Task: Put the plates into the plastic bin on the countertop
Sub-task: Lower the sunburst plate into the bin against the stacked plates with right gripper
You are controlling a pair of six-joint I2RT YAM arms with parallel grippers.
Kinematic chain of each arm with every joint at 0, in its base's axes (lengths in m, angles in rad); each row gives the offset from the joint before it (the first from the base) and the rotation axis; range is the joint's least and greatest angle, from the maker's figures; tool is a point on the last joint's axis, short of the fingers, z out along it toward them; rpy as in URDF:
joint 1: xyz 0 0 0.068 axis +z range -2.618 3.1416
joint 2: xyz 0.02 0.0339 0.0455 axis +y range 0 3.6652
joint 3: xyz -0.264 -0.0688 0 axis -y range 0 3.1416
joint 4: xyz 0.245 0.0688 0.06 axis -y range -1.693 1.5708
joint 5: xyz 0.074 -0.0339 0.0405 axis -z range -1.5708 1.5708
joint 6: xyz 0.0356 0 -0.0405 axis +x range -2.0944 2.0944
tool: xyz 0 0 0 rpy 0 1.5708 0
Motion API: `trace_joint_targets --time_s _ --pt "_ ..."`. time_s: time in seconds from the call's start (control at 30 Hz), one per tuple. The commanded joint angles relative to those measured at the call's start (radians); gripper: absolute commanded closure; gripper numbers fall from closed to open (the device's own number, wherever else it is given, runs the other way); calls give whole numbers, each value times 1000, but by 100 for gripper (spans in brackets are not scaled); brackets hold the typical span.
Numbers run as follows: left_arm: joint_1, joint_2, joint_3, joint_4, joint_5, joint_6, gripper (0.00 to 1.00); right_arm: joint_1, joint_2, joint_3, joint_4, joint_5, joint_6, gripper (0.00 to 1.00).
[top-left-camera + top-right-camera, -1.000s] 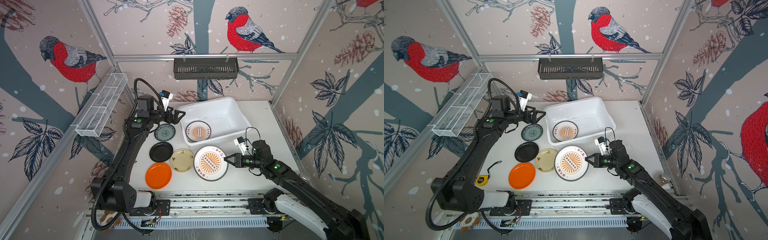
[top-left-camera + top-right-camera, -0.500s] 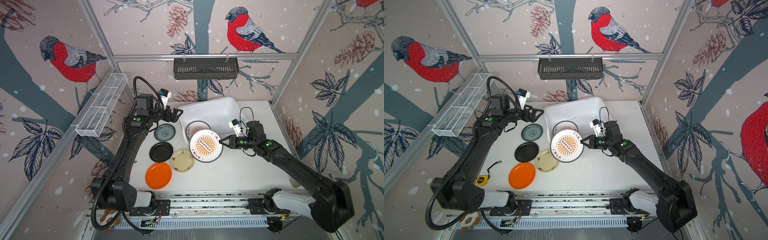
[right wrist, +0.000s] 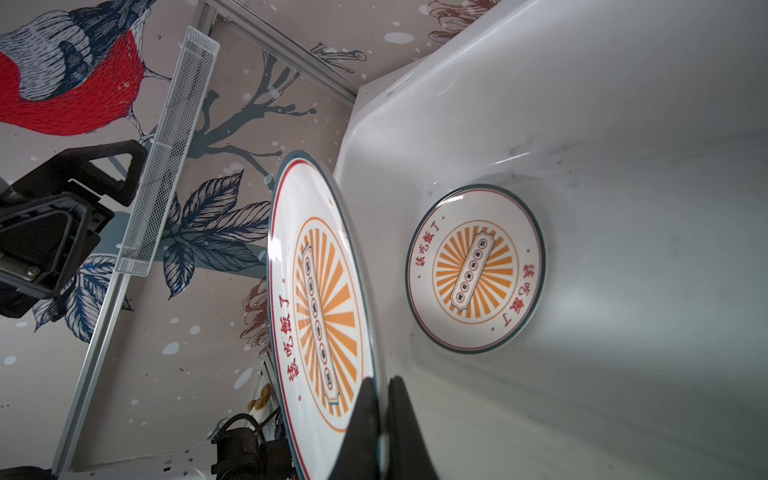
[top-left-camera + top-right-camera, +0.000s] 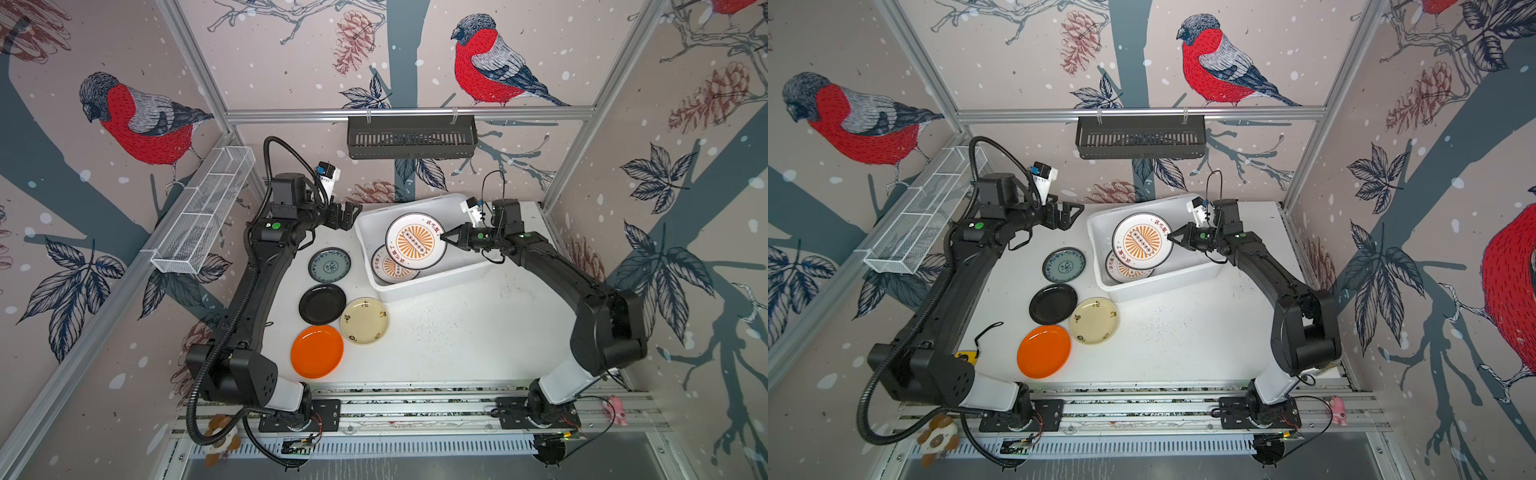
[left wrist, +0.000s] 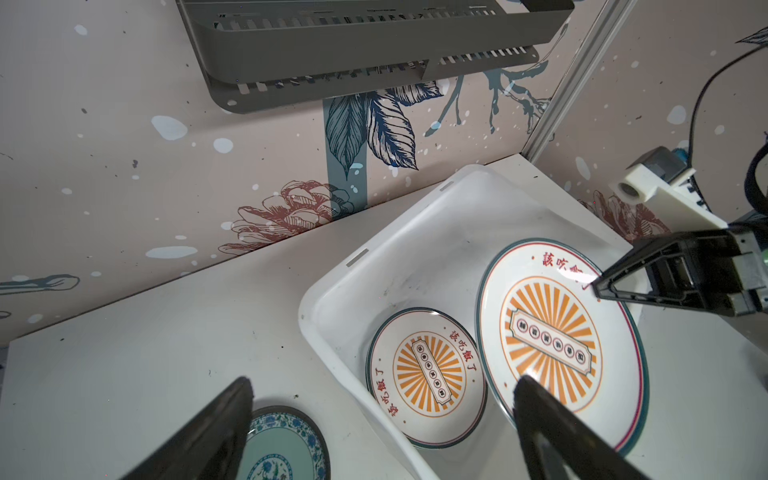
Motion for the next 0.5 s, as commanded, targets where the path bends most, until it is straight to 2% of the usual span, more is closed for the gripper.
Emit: trace_joint_targets --time_s 0.0,0.2,0.47 --pt "2 16 32 -42 -66 52 4 -17 89 99 -70 -17 -43 99" --pt "1 28 74 -119 -77 81 3 -13 243 297 -235 30 -110 99" --pt "2 69 163 -149 -83 110 3 8 332 406 -279 74 -118 99"
